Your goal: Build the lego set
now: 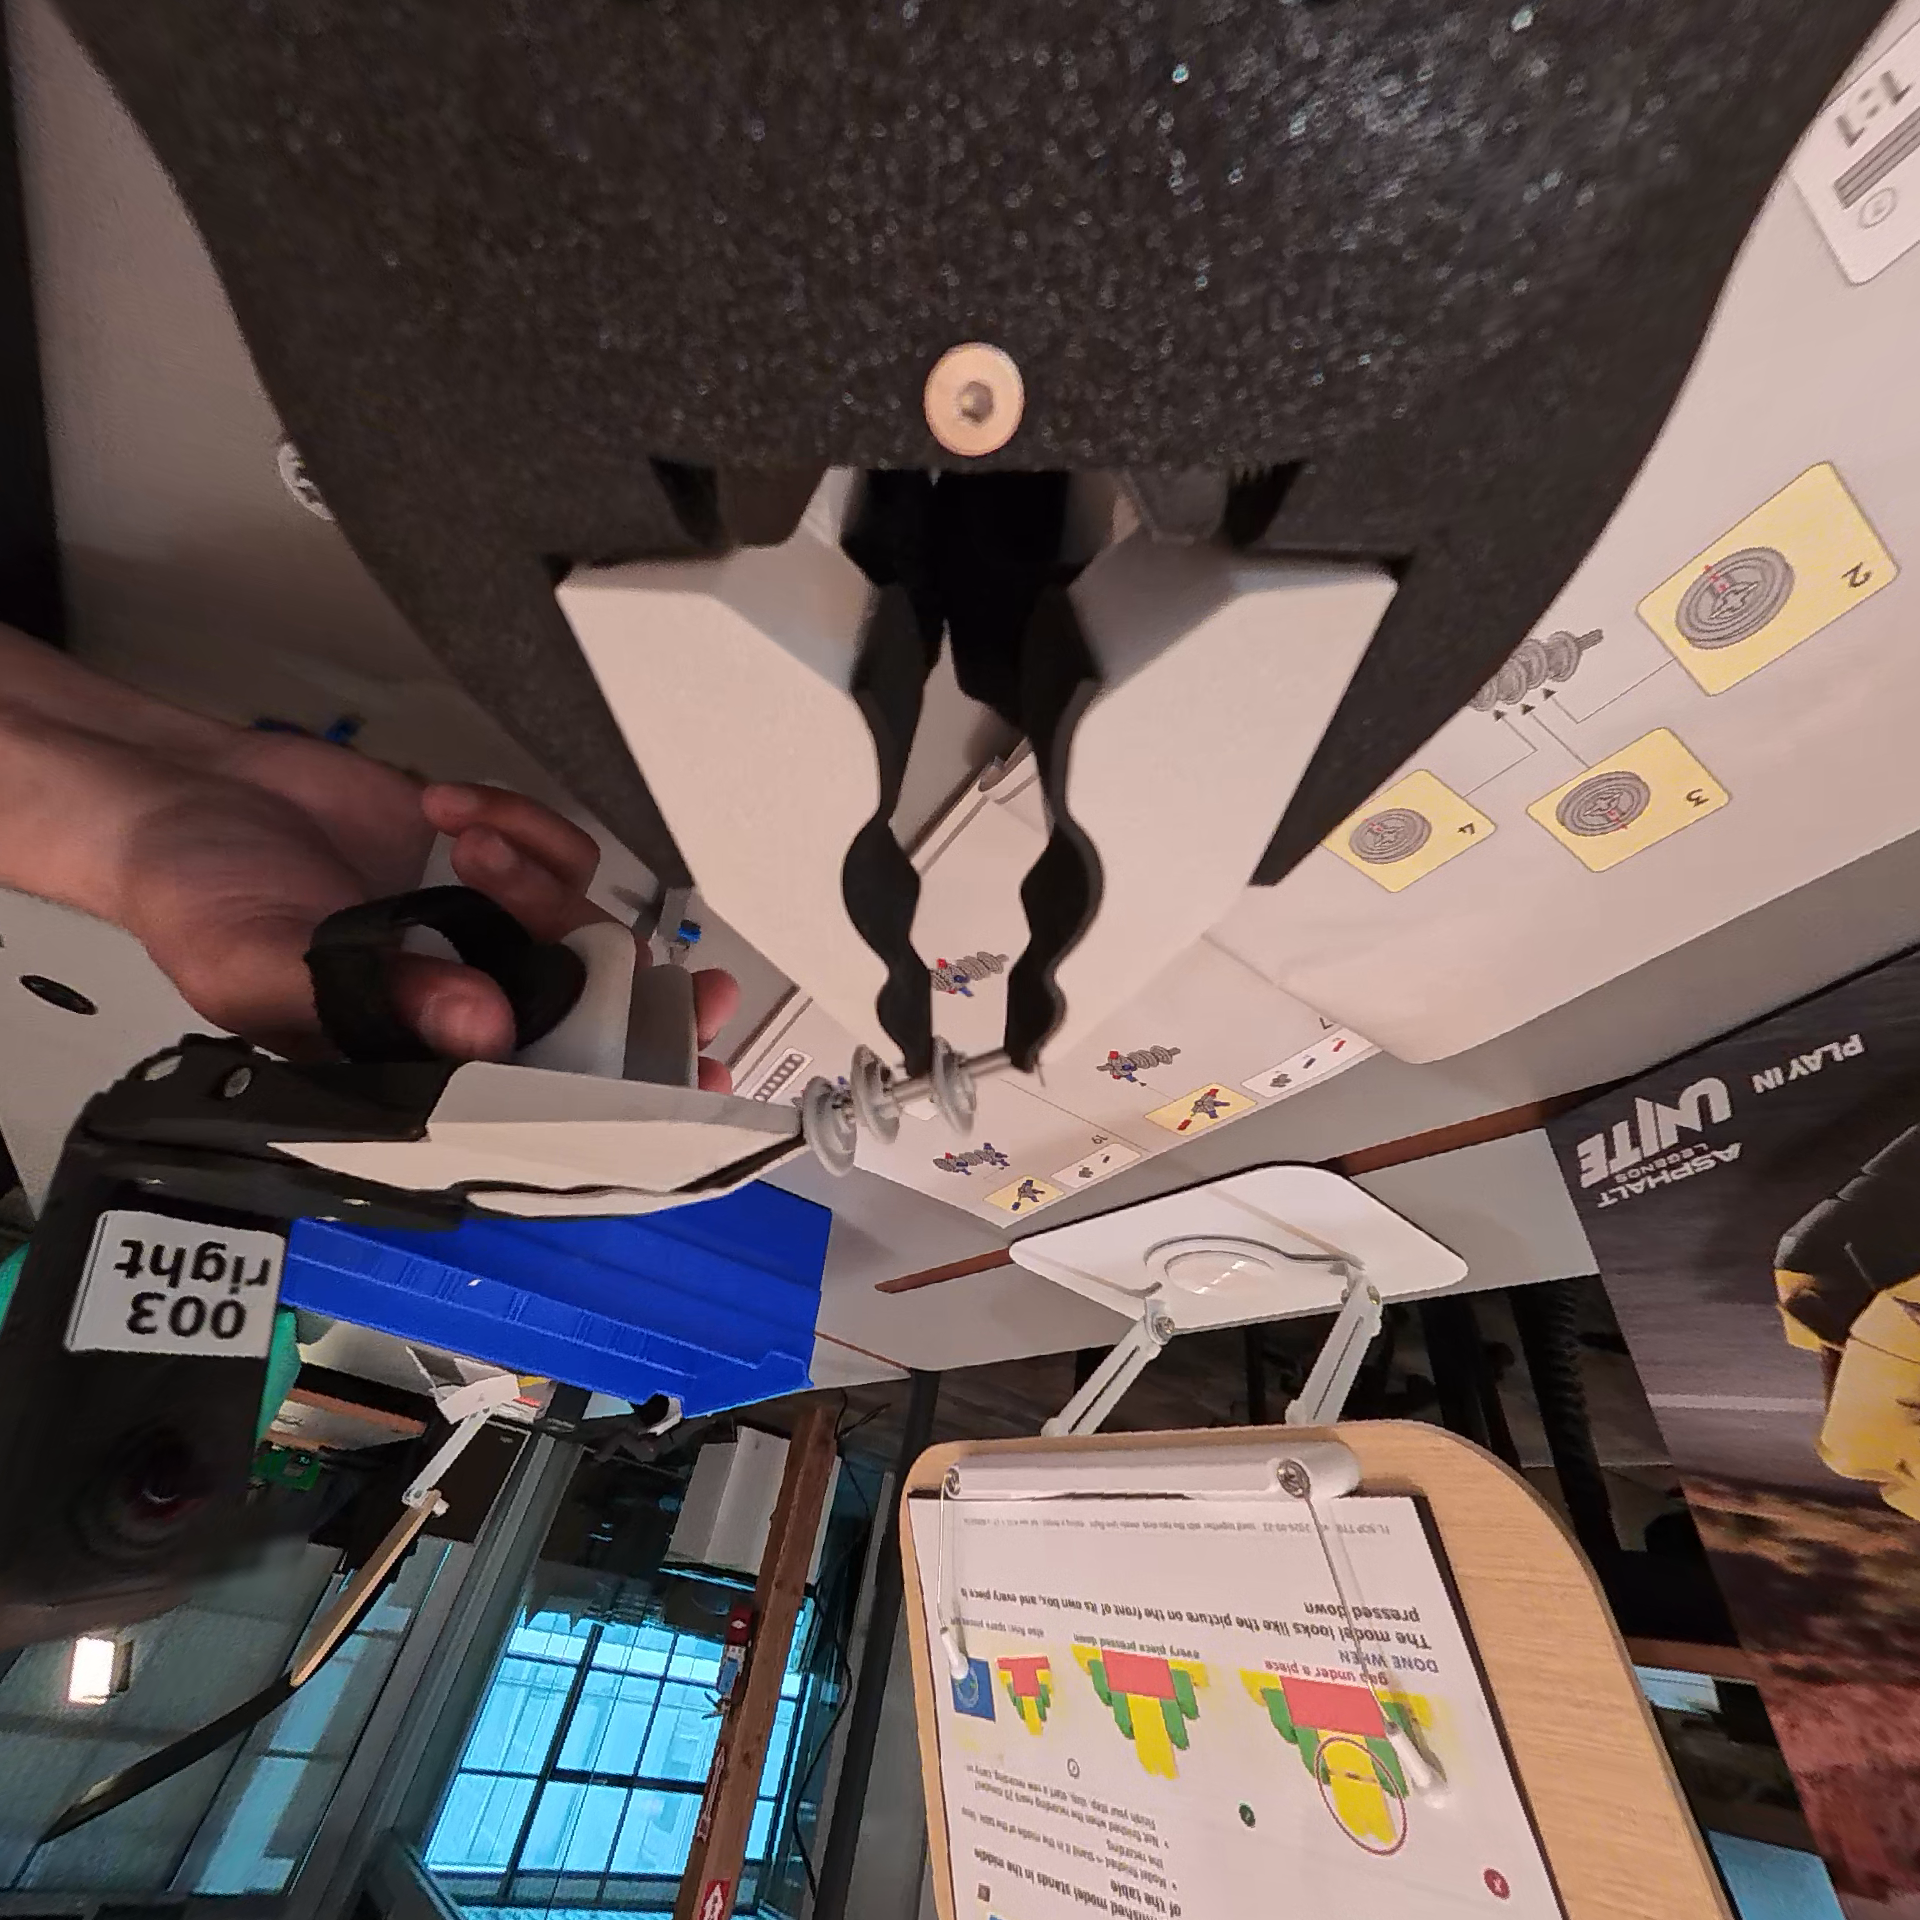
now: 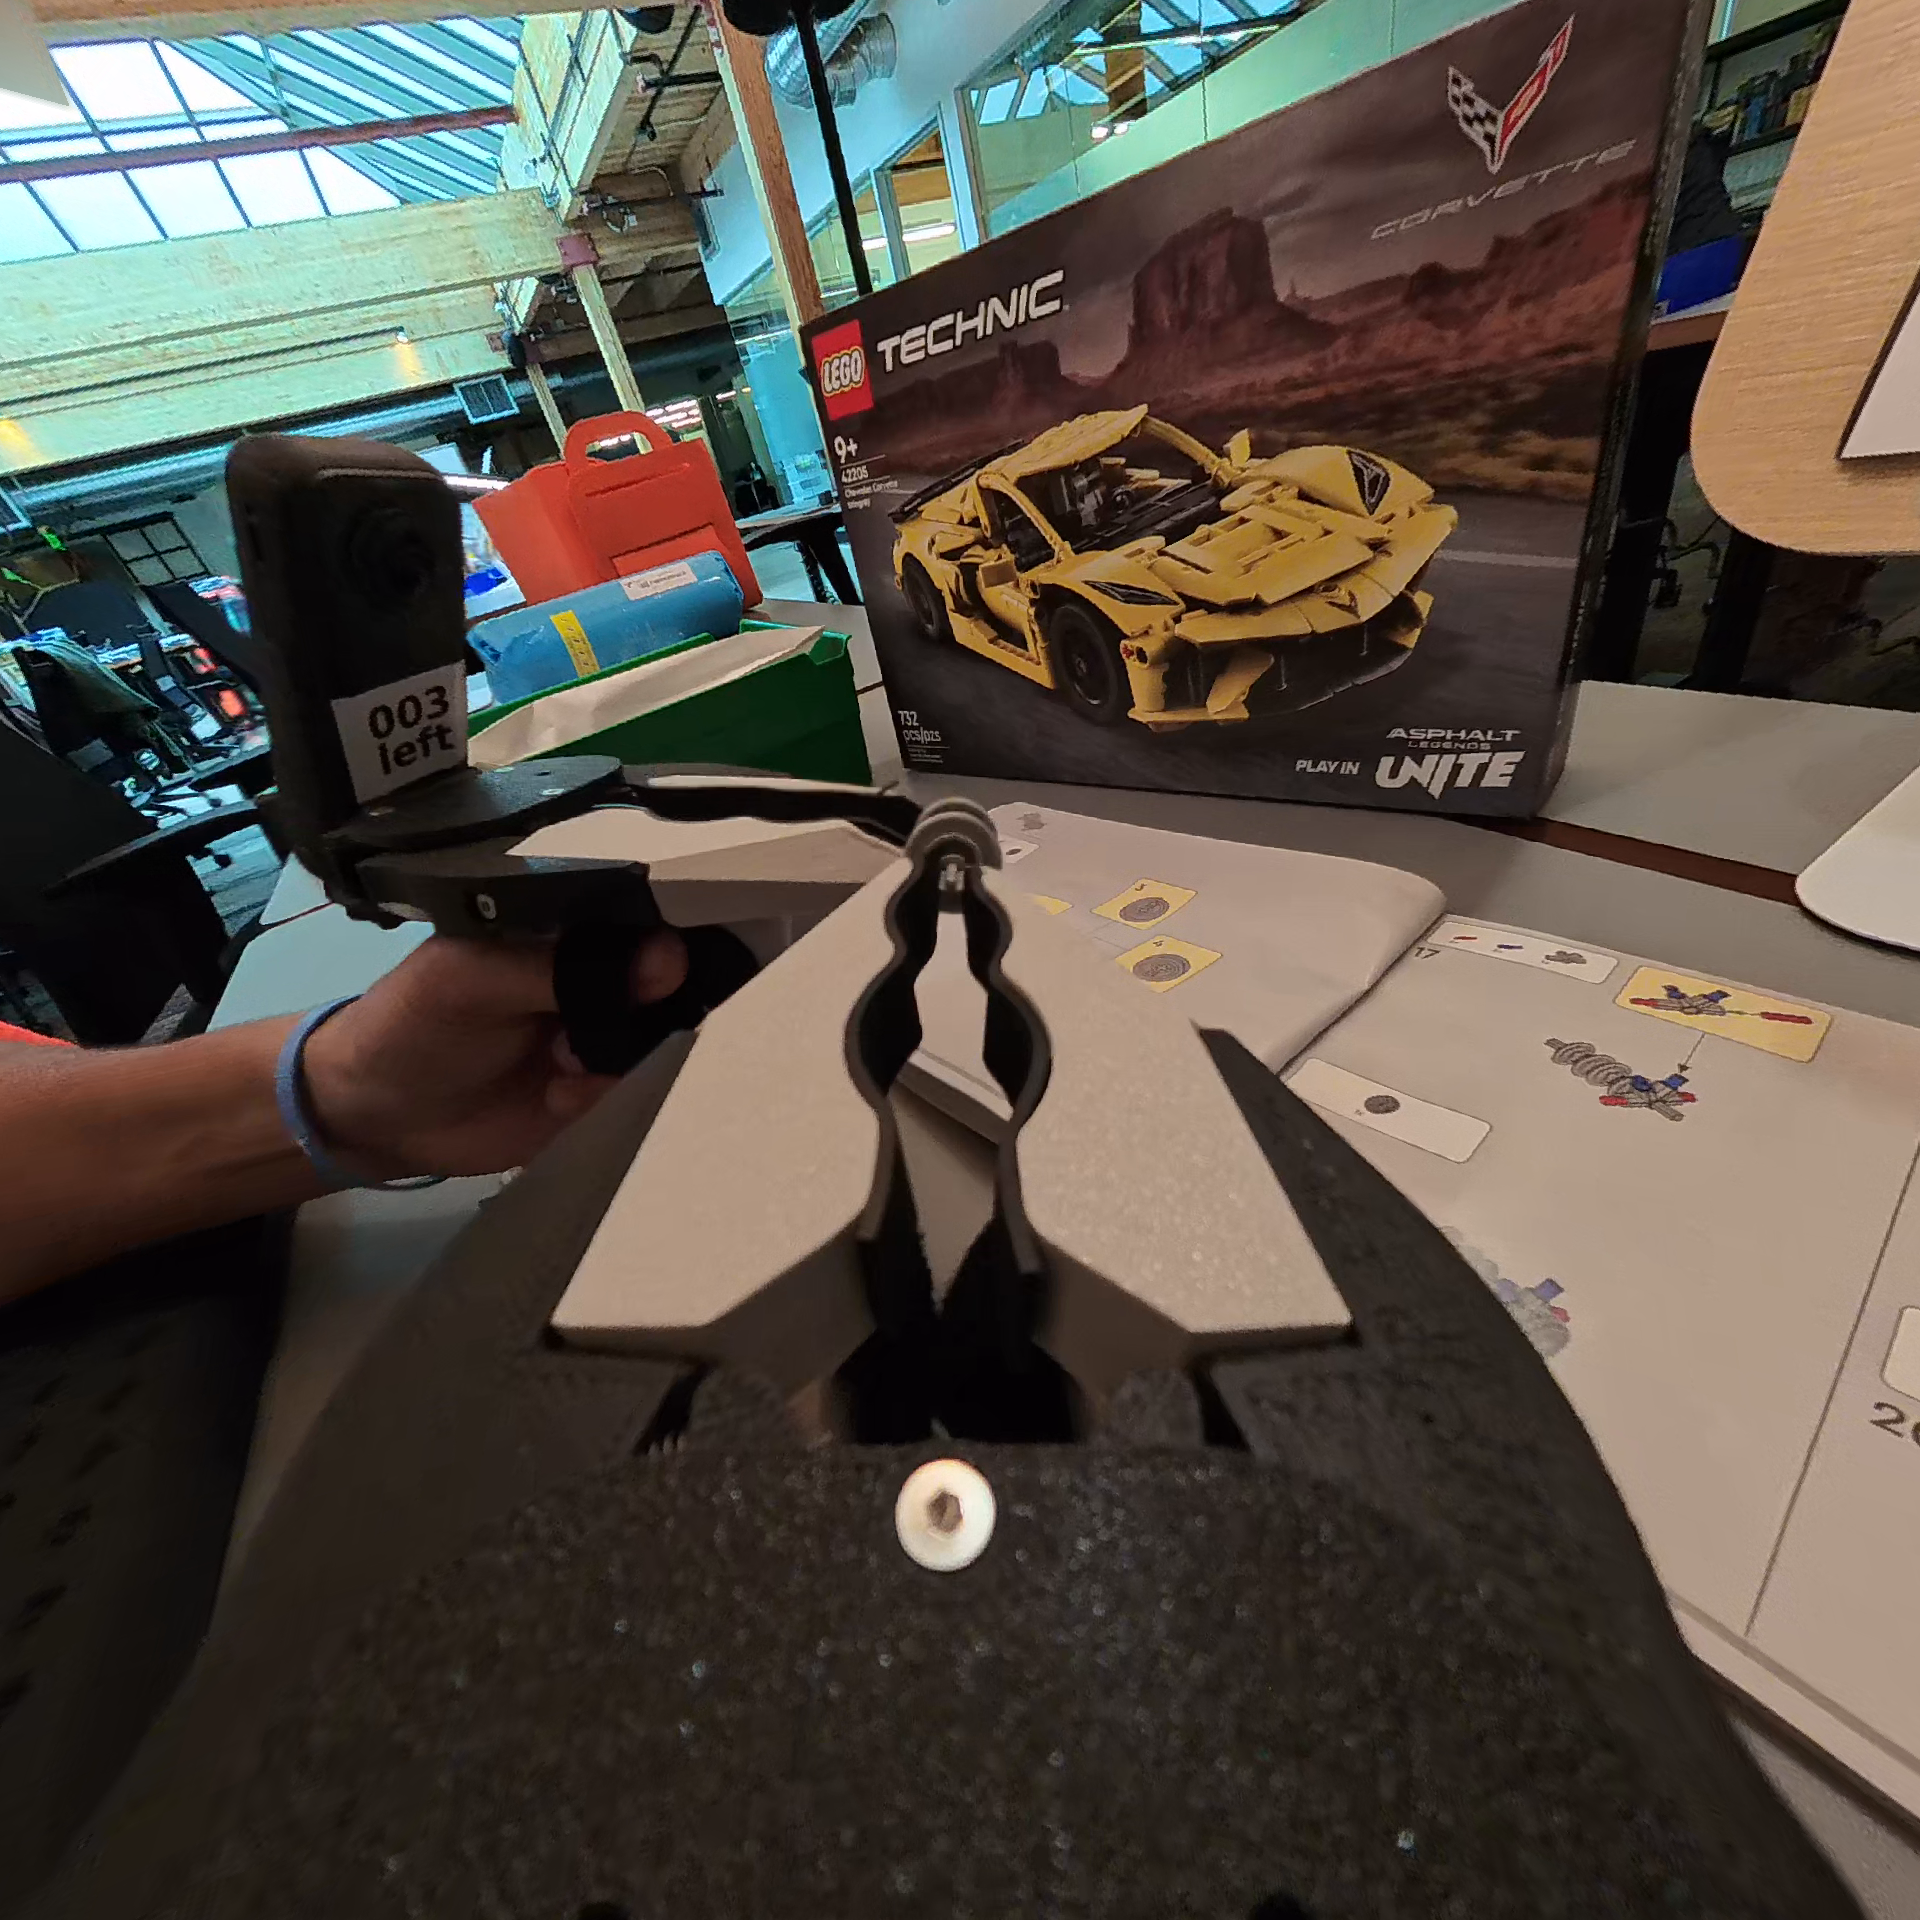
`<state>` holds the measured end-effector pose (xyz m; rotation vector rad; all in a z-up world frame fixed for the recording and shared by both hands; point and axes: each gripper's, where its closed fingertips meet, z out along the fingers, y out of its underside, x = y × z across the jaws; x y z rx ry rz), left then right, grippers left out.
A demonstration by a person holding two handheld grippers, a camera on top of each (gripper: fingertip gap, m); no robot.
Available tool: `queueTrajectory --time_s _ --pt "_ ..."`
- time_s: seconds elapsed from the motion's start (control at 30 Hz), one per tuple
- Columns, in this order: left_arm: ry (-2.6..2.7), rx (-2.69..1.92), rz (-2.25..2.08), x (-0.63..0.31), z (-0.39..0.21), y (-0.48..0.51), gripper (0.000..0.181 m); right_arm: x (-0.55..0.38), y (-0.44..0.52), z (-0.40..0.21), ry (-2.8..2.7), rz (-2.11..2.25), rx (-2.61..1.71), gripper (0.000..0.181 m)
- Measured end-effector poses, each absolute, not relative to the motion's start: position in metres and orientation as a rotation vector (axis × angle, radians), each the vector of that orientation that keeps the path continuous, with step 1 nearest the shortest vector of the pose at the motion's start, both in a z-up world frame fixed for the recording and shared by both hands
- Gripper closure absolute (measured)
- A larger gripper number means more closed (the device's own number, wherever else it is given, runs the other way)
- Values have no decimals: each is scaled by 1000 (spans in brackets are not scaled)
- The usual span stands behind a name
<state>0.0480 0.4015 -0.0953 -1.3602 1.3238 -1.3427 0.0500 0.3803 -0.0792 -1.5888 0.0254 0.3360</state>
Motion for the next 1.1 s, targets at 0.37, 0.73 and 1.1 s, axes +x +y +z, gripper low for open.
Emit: queueTrajectory --time_s 0.37,0.73,1.1 --pt "1268 -1393 -1400 48 -87 396 140 60 378 -72 59 252 -1542 178" --pt "1259 -1425 -1376 50 -92 398 152 48 384 -77 7 248 -1572 178" --pt "1274 -1427 -1343 47 -96 400 154 46 385 -82 8 279 -1583 177"
